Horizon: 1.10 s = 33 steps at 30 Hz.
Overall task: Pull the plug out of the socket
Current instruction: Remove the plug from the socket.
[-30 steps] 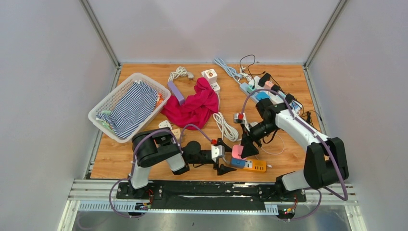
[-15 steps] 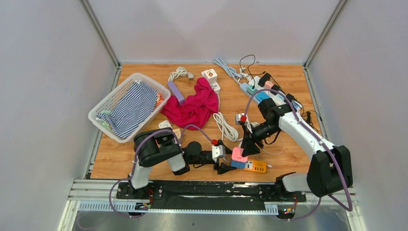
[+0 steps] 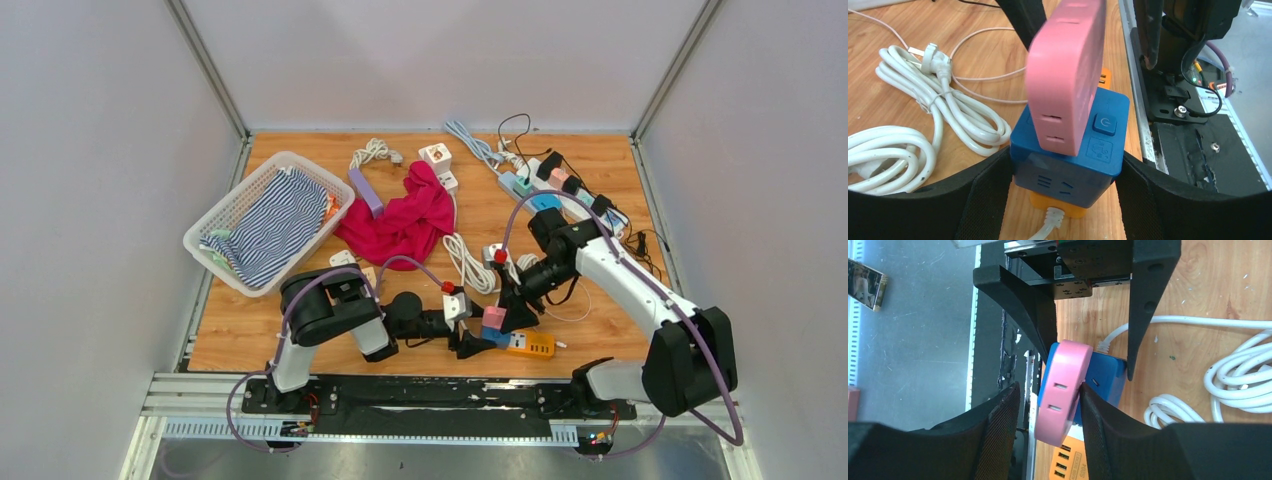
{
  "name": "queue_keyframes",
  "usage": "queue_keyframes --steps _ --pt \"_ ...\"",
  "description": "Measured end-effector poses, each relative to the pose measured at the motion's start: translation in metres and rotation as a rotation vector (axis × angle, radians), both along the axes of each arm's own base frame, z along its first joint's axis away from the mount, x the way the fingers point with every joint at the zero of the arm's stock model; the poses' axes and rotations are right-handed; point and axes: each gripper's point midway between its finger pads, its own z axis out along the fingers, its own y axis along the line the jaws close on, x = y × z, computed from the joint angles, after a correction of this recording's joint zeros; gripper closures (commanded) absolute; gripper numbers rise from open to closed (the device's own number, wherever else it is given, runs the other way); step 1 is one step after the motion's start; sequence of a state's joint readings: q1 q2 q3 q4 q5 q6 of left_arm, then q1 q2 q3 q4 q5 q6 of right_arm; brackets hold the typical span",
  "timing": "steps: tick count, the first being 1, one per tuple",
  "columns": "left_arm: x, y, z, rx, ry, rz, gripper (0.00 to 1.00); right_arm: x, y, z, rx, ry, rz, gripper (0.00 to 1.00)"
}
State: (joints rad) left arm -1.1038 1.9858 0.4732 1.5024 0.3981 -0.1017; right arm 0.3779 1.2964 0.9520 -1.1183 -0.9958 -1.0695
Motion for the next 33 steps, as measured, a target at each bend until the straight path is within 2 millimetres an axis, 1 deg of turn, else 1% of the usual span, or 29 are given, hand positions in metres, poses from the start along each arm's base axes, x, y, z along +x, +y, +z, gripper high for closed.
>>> queue_keyframes --steps 2,4,6,7,8,9,11,12,13,17,20,23,25,27,29,32,33 --pt "0.000 -0.001 0.000 -0.002 0.020 0.006 0.28 -0.001 0.000 -0.002 -0.009 0.000 0.006 0.53" --pt "0.001 -0.001 0.000 -0.002 0.034 0.010 0.28 -0.001 0.000 -0.003 -0.018 -0.003 0.005 0.56" --pt "0.001 -0.001 -0.001 -0.002 0.042 0.016 0.26 0.002 0.000 -0.004 -0.029 -0.014 -0.005 0.62" --pt "0.002 -0.001 -0.001 -0.003 0.045 0.018 0.25 0.003 -0.001 -0.005 -0.035 -0.020 -0.011 0.69" --pt "0.002 -0.001 -0.001 -0.003 0.045 0.018 0.22 0.004 -0.002 -0.006 -0.041 -0.027 -0.017 0.75" --pt "0.002 -0.001 -0.001 -0.003 0.045 0.018 0.16 0.005 -0.003 -0.007 -0.049 -0.036 -0.025 0.82" --pt "0.001 -0.001 -0.001 -0.003 0.045 0.016 0.01 0.009 -0.004 -0.008 -0.066 -0.047 -0.043 0.94" --pt "0.002 -0.001 0.000 -0.003 0.040 0.017 0.00 0.009 -0.004 -0.008 -0.067 -0.052 -0.045 0.98" --pt "0.002 -0.001 0.000 -0.004 0.042 0.018 0.00 0.010 -0.004 -0.008 -0.070 -0.052 -0.051 1.00" --pt "0.005 -0.006 0.004 -0.020 0.030 0.018 0.01 0.013 -0.004 -0.009 -0.074 -0.060 -0.060 1.00" --pt "0.007 -0.009 0.005 -0.024 0.018 0.018 0.08 0.014 -0.005 -0.009 -0.078 -0.073 -0.076 1.00" --pt "0.007 -0.009 0.004 -0.021 0.006 0.016 0.31 0.018 -0.007 -0.009 -0.087 -0.102 -0.100 1.00" --pt "0.006 -0.009 0.004 -0.021 0.000 0.010 0.51 0.020 -0.007 -0.009 -0.088 -0.116 -0.110 1.00" --pt "0.005 -0.010 0.003 -0.022 -0.010 -0.002 0.59 0.022 -0.007 -0.009 -0.089 -0.123 -0.115 1.00" --pt "0.004 -0.011 0.003 -0.025 -0.010 -0.008 0.69 0.021 -0.006 -0.008 -0.084 -0.124 -0.107 1.00" --pt "0.004 -0.011 0.002 -0.025 -0.017 -0.015 0.79 0.016 -0.005 -0.008 -0.066 -0.139 -0.062 1.00" --pt "0.003 -0.011 0.002 -0.024 -0.021 -0.016 0.81 0.014 -0.005 -0.008 -0.057 -0.148 -0.039 1.00"
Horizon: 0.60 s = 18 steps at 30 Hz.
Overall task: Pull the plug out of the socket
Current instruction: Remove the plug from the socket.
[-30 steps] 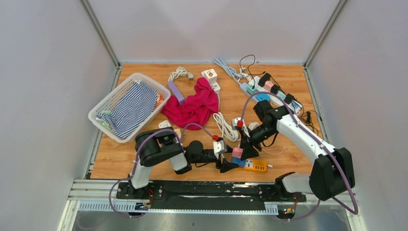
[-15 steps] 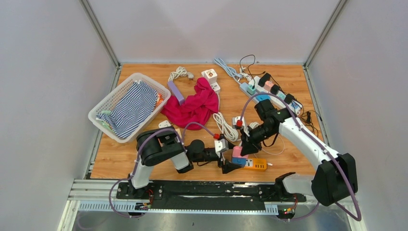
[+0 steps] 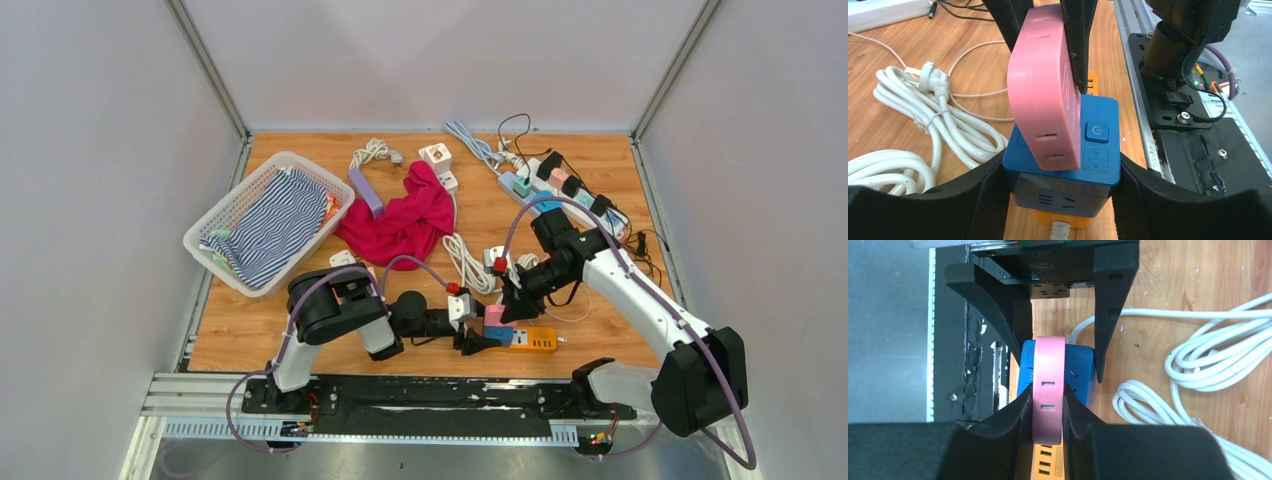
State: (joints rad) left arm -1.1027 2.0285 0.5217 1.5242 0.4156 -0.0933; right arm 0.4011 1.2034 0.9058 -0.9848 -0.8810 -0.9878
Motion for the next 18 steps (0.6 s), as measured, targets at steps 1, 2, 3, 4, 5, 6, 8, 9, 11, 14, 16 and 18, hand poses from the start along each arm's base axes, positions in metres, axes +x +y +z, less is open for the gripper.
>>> queue_keyframes --steps 1,2,3,4,5,6,8,9,11,14,16,18 --pt "0.000 0.000 0.000 0.000 -0.005 -0.001 0.82 -0.002 0.001 0.000 0.008 -0.009 0.025 1.00" --pt "-0.001 0.000 0.000 0.001 -0.009 -0.004 0.83 -0.003 0.001 0.000 0.013 -0.017 0.043 1.00" --pt "-0.001 0.000 0.000 0.001 -0.012 -0.006 0.85 -0.005 0.001 0.000 0.019 -0.029 0.067 1.00" --pt "-0.002 -0.001 -0.001 0.002 -0.013 -0.007 0.86 -0.005 0.001 0.000 0.021 -0.038 0.081 1.00" --pt "-0.002 -0.001 -0.001 0.002 -0.015 -0.007 0.87 -0.006 0.001 0.000 0.024 -0.047 0.093 1.00" --pt "-0.002 -0.001 -0.001 0.002 -0.015 -0.008 0.88 -0.006 0.001 0.000 0.024 -0.051 0.098 1.00" --pt "-0.002 -0.001 -0.001 0.002 -0.015 -0.007 0.90 -0.004 0.001 0.000 0.018 -0.058 0.090 1.00" --pt "-0.002 -0.001 -0.001 0.003 -0.014 -0.005 0.91 -0.002 0.001 0.000 0.007 -0.062 0.076 1.00" --pt "0.000 -0.001 -0.001 0.003 -0.013 0.004 0.92 0.001 -0.001 0.000 -0.013 -0.073 0.045 1.00" --pt "0.003 -0.001 0.000 0.000 -0.015 0.021 0.94 0.006 -0.005 0.002 -0.027 -0.100 0.010 1.00" --pt "0.005 -0.002 0.001 -0.002 -0.016 0.028 0.95 0.007 -0.008 0.002 -0.029 -0.118 -0.003 1.00" --pt "0.005 -0.002 0.001 -0.002 -0.016 0.028 0.96 0.007 -0.009 0.001 -0.027 -0.123 -0.001 1.00"
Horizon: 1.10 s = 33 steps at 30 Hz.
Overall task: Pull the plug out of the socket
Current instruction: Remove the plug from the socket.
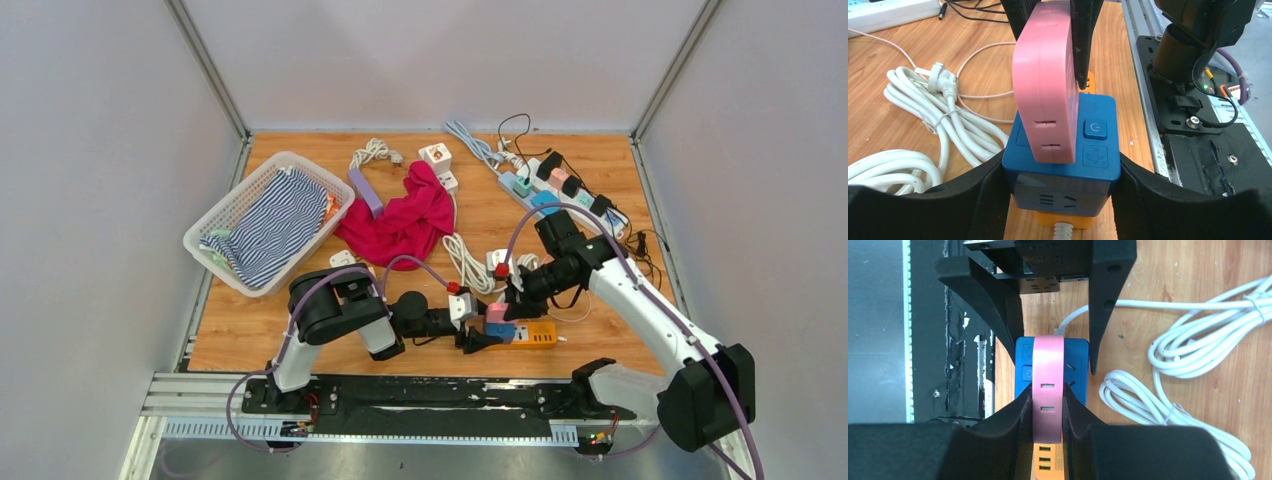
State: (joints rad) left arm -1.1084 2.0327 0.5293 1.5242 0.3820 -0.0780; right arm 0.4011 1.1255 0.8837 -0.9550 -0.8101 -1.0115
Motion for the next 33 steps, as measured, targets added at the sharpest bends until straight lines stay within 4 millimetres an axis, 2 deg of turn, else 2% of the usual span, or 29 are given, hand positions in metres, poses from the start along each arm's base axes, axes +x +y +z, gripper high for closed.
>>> queue_keyframes --steps 5,12,24,33 --pt "-0.001 0.001 -0.002 0.005 -0.005 -0.005 0.99 -0.007 0.006 -0.001 0.037 0.013 0.080 1.00" --pt "-0.003 0.002 -0.003 0.010 -0.019 -0.012 1.00 -0.014 0.013 -0.001 0.115 -0.077 0.268 1.00" --pt "-0.001 0.000 -0.001 0.004 -0.017 0.003 1.00 -0.006 0.003 0.000 0.047 -0.067 0.144 1.00" --pt "-0.004 0.002 -0.004 0.013 -0.033 -0.010 1.00 -0.017 0.014 -0.001 0.169 -0.105 0.316 1.00"
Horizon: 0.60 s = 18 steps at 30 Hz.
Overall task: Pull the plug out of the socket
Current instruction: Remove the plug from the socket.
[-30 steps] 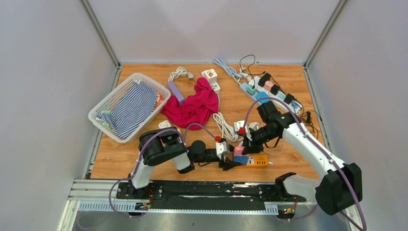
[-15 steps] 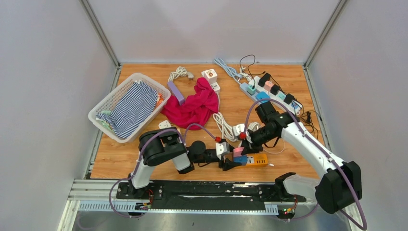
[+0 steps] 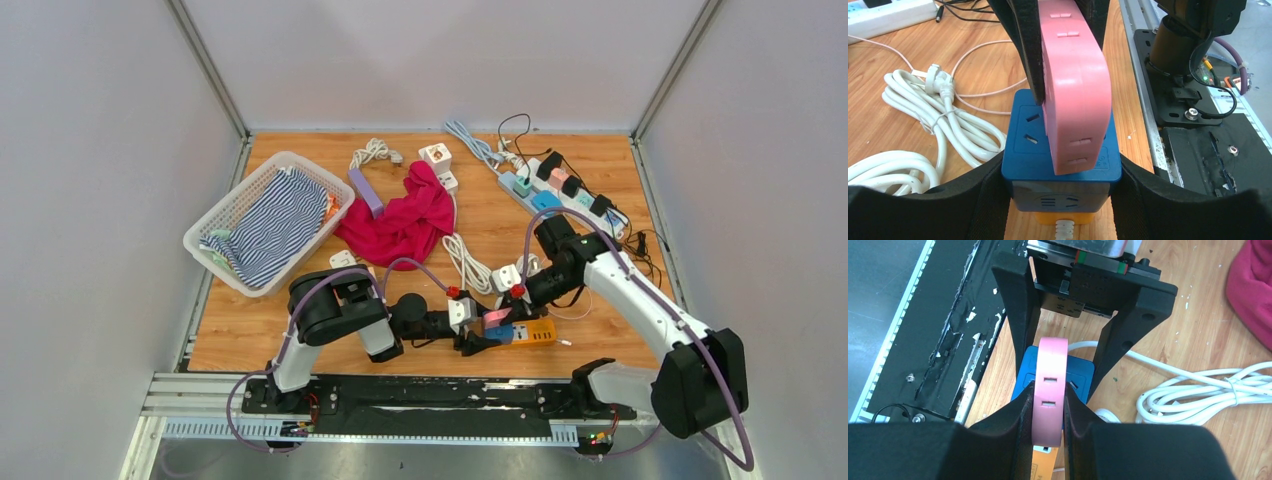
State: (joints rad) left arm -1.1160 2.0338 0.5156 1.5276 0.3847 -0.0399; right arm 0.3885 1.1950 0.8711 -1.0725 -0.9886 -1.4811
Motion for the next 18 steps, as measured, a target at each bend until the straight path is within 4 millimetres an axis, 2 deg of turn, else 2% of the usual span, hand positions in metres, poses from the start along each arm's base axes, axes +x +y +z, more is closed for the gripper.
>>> queue_keyframes --steps 4,14,18 --pt "0.000 0.000 0.000 0.000 -0.003 -0.001 1.00 0.001 0.000 0.001 -0.004 -0.009 0.008 1.00" --pt "0.002 -0.004 0.004 -0.012 -0.006 0.003 1.00 0.006 -0.012 0.002 -0.075 -0.041 -0.127 1.00" --pt "0.000 -0.004 0.003 -0.009 -0.007 -0.001 1.00 0.002 -0.010 0.001 -0.050 -0.035 -0.100 1.00"
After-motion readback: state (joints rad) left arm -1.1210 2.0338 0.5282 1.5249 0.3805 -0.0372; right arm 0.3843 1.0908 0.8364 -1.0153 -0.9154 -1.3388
